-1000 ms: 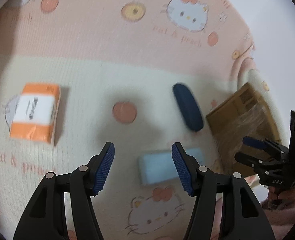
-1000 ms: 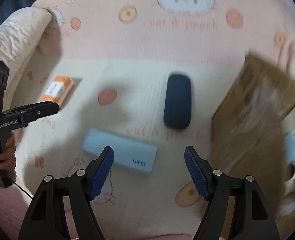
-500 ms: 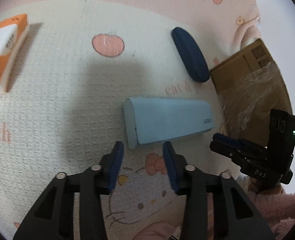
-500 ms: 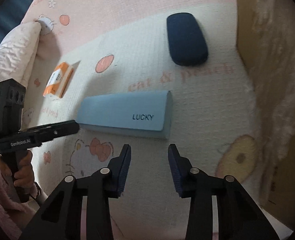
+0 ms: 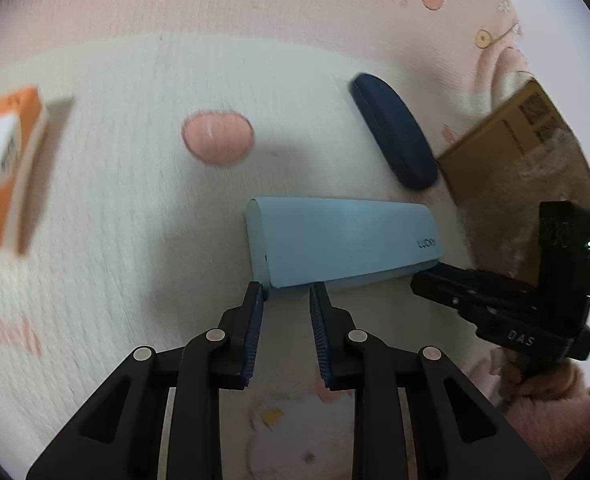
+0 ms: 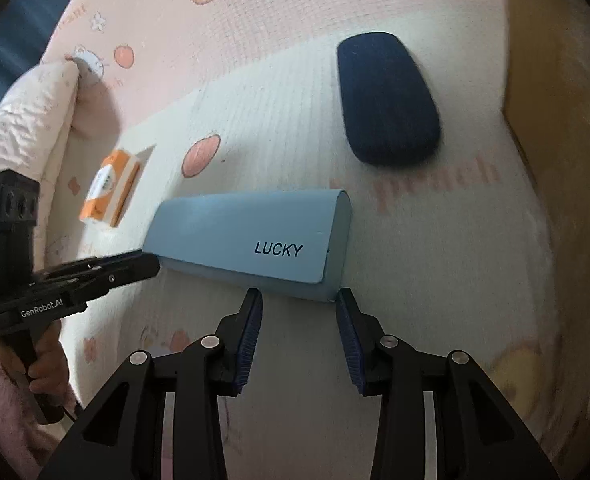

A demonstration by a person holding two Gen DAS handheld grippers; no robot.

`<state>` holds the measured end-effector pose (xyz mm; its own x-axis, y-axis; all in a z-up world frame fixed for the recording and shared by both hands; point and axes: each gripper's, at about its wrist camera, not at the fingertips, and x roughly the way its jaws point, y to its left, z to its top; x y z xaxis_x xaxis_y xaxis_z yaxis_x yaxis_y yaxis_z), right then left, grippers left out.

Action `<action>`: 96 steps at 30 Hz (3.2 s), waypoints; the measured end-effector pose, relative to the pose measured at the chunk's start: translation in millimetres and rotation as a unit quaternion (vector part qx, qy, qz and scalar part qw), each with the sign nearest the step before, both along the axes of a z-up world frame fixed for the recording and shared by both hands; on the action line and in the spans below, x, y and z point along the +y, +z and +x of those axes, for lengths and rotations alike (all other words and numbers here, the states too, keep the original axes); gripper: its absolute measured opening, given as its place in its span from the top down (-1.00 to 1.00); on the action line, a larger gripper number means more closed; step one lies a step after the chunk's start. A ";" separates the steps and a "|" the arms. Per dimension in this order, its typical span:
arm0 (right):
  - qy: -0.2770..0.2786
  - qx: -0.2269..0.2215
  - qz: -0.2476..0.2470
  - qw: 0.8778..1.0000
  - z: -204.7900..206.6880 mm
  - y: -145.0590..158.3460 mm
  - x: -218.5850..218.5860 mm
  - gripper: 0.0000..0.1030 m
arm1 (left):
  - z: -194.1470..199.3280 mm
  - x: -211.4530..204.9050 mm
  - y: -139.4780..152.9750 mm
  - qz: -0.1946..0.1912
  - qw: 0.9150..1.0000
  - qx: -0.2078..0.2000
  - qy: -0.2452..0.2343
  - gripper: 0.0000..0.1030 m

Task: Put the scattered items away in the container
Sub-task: 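Move both grippers over the blue LUCKY pencil case, then move both grippers to the orange-and-white tissue pack, then grip the tissue pack with both grippers and lift it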

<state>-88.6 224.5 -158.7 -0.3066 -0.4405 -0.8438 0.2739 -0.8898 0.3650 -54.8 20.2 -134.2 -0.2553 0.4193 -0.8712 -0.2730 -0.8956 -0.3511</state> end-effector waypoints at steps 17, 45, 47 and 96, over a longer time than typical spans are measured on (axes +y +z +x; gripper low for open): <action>-0.029 0.011 0.034 0.999 -80.8 7.8 -43.5 0.30 | -80.4 -29.9 2.1 0.027 0.996 0.013 0.081 0.49; 0.110 -0.007 -0.057 0.992 -55.0 35.0 -177.5 -0.25 | -45.9 -218.2 48.3 -0.011 0.967 0.038 0.251 0.04; 0.105 -0.011 -0.079 0.991 -59.7 34.3 -185.6 -0.26 | -44.8 -229.4 41.5 0.004 0.962 0.029 0.271 0.05; 0.051 0.004 -0.053 0.997 2.2 32.2 -69.6 0.46 | 18.9 -65.2 17.3 0.060 0.998 0.005 0.008 0.37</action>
<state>-86.4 154.9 -126.6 -0.2623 -0.5565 -0.7883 0.3639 -0.8137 0.4533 -35.9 -45.0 -116.9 -0.2710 0.5157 -0.8128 -0.2627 -0.8520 -0.4529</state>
